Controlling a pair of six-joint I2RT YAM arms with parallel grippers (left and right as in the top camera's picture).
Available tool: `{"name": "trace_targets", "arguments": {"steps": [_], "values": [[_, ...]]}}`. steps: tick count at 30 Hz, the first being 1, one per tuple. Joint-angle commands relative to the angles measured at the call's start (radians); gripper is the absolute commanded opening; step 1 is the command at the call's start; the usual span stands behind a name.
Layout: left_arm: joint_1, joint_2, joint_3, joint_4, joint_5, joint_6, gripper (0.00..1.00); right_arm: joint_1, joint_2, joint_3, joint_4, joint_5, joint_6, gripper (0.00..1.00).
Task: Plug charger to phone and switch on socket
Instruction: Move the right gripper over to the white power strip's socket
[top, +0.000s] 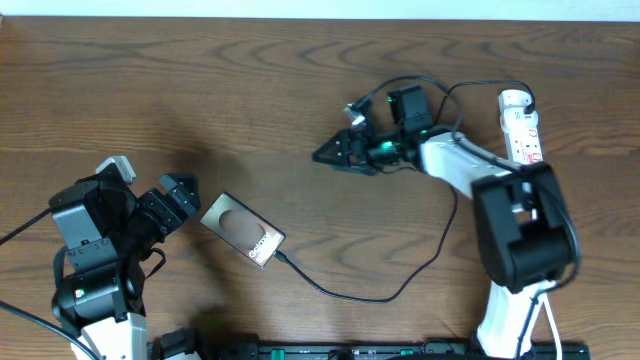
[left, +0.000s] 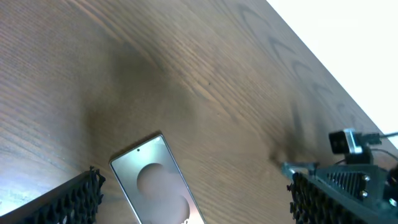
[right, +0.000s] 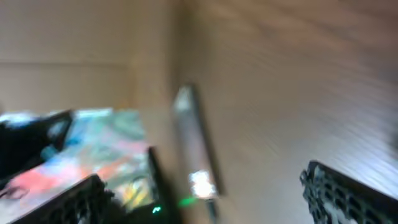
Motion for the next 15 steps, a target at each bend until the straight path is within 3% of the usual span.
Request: {"name": "trace_targets", "arguments": {"steps": [1,9,15], "values": [[0.002,0.000,0.013,0.000,0.009,0.017,0.95,-0.061,-0.192,0.008,-0.151,0.307,-0.141,0.99],[0.002,0.020,0.013,-0.001,0.009,0.017,0.95,-0.109,-0.588,0.008,-0.512,1.028,-0.019,0.99],[0.002,0.064,0.012,-0.001,0.009,0.017,0.95,-0.149,-0.840,0.008,-0.599,1.344,-0.013,0.99]]}}
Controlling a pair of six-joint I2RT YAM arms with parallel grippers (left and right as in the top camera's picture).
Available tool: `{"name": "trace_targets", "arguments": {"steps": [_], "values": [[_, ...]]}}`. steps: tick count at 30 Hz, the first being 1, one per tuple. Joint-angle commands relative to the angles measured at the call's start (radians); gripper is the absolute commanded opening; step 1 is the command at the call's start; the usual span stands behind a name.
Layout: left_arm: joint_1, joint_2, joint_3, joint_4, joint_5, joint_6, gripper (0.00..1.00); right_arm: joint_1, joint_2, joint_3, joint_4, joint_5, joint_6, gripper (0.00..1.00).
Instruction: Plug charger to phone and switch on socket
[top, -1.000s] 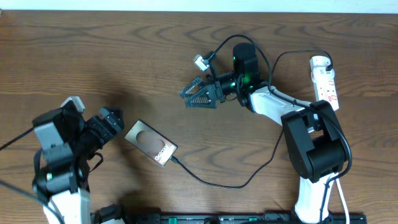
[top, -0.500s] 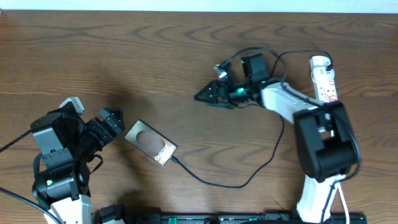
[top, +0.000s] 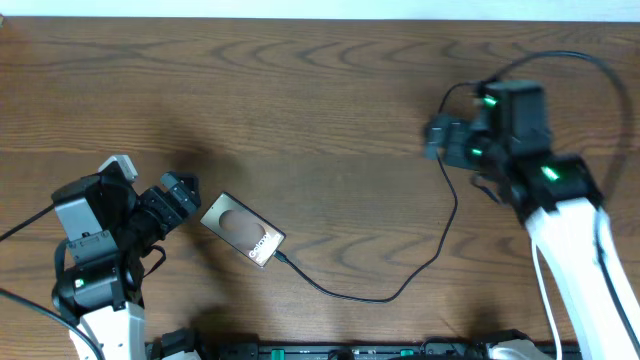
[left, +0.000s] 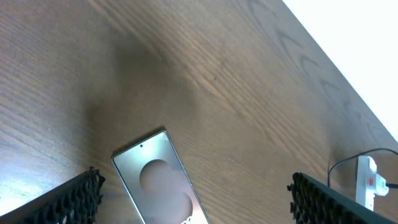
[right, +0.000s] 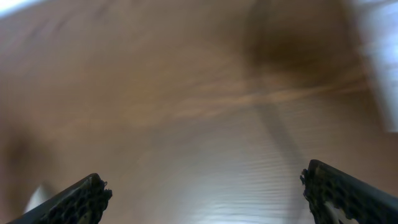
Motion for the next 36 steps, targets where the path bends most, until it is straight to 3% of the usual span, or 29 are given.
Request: {"name": "trace_targets", "arguments": {"steps": [1,5,10,20,25,36], "values": [[0.002,0.030,0.012,-0.001,0.009,0.017,0.95,-0.037,-0.122,0.007,-0.021,0.346,0.023,0.99],[0.002,0.065,0.012,-0.001,0.010,0.017,0.95,-0.107,-0.200,0.007,-0.022,0.408,0.023,0.99],[0.002,0.109,0.012,0.010,0.010,0.017,0.96,-0.242,-0.200,0.007,-0.026,0.349,0.021,0.99],[0.002,0.061,0.013,0.146,0.126,0.021,0.96,-0.514,-0.050,0.007,-0.002,-0.095,-0.223,0.99],[0.002,0.016,0.013,0.170,0.126,0.106,0.96,-0.591,0.028,0.007,0.027,-0.260,-0.311,0.99],[0.002,-0.032,0.013,0.181,0.126,0.129,0.96,-0.721,0.156,0.079,0.103,-0.398,-0.335,0.99]]}}
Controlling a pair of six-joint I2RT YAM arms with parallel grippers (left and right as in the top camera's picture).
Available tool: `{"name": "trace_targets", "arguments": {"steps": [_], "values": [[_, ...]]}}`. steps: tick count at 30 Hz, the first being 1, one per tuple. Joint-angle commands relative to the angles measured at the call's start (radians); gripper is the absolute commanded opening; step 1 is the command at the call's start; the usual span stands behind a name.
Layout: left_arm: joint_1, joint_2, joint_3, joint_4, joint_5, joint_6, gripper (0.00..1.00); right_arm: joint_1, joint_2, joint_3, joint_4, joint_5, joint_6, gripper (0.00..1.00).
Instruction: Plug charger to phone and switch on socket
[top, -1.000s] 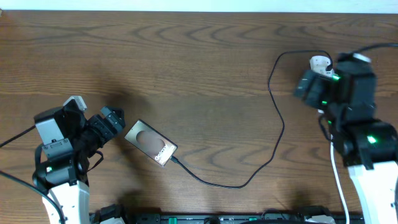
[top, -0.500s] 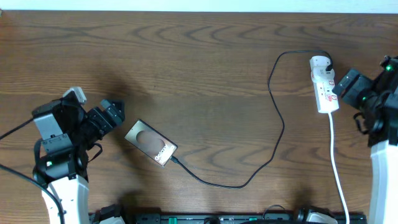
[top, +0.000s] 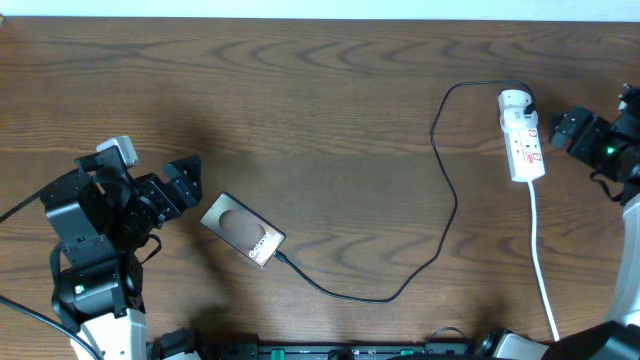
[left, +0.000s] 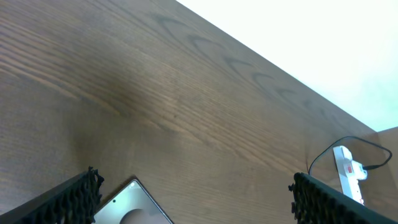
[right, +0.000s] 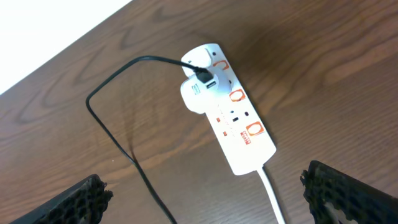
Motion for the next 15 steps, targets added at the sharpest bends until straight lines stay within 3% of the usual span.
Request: {"name": "trace_targets", "arguments": {"steps": [1,10,15], "values": [[0.002,-0.003,0.013,0.001,0.012,0.024,0.96,-0.034,0.032,0.072,0.003,-0.060,-0.054,0.99],[0.002,0.030,0.012,0.002,0.012,0.023,0.96,-0.045,0.121,0.134,0.039,-0.094,-0.087,0.99],[0.002,0.037,0.012,0.002,0.013,0.023,0.96,-0.070,0.268,0.319,-0.056,-0.183,-0.091,0.99]]}}
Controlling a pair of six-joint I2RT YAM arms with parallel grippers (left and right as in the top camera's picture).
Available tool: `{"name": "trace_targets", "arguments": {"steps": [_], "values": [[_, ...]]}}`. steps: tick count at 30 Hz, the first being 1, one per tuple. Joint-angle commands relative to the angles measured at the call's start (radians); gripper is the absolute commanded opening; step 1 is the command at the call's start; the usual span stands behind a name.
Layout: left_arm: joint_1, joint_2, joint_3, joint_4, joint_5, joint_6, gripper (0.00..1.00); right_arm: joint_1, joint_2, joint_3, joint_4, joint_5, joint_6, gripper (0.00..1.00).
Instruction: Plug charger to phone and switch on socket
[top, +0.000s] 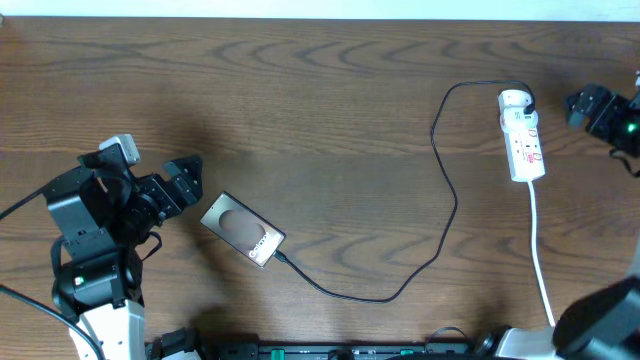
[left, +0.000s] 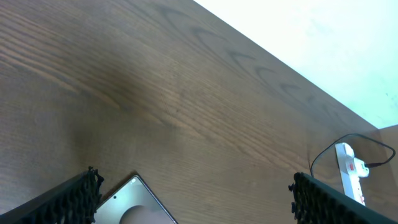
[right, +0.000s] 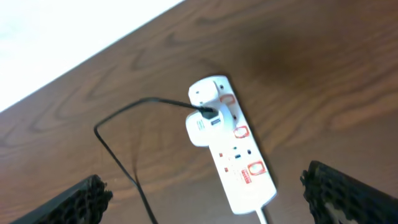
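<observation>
The silver phone (top: 243, 230) lies flat at the left. A black charger cable (top: 445, 235) meets its lower right end and loops across the table to the white adapter (right: 201, 129) in the white power strip (top: 524, 141). The strip's red switches are too small to read. My left gripper (top: 188, 186) stands open just left of the phone, and the left wrist view shows only the phone's corner (left: 134, 200). My right gripper (top: 584, 105) is open at the far right, right of the power strip (right: 235, 163) and not touching it.
The strip's own white lead (top: 541, 255) runs to the front edge of the brown wooden table (top: 320, 90). A black rail (top: 350, 351) lies along the front edge. The table's back edge meets a white wall (left: 323, 43).
My right gripper has drawn a little farther back and to the right of the power strip, which looks smaller in its wrist view. The left gripper, the phone and the cable lie as before.
At first my right gripper was open at mid-table, pointing towards the phone, whose cable was in place. Then it was back near the strip's end of the cable, then right of the strip, where it now stands. My left gripper stayed open beside the phone.
</observation>
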Motion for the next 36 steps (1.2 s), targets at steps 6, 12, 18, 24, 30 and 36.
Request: {"name": "trace_targets", "arguments": {"steps": [6,12,18,24,30,36], "values": [[0.002,0.001,0.012,0.002,0.008,0.020,0.96,-0.038,0.344,0.507,-0.337,-0.148,-0.138,0.99],[0.002,0.001,0.012,0.002,0.008,0.020,0.96,-0.034,0.541,0.729,-0.531,-0.148,-0.293,0.99],[0.002,0.001,0.012,0.002,0.008,0.020,0.96,-0.021,0.636,0.730,-0.530,-0.146,-0.360,0.99],[0.002,0.001,0.012,0.001,0.008,0.016,0.96,0.008,0.718,0.730,-0.522,-0.147,-0.360,0.99],[0.002,0.001,0.012,0.001,0.008,0.016,0.96,0.053,0.778,0.729,-0.527,-0.146,-0.361,0.99],[0.002,0.001,0.012,0.001,0.008,0.016,0.96,0.083,0.799,0.729,-0.531,-0.119,-0.354,0.99]]}}
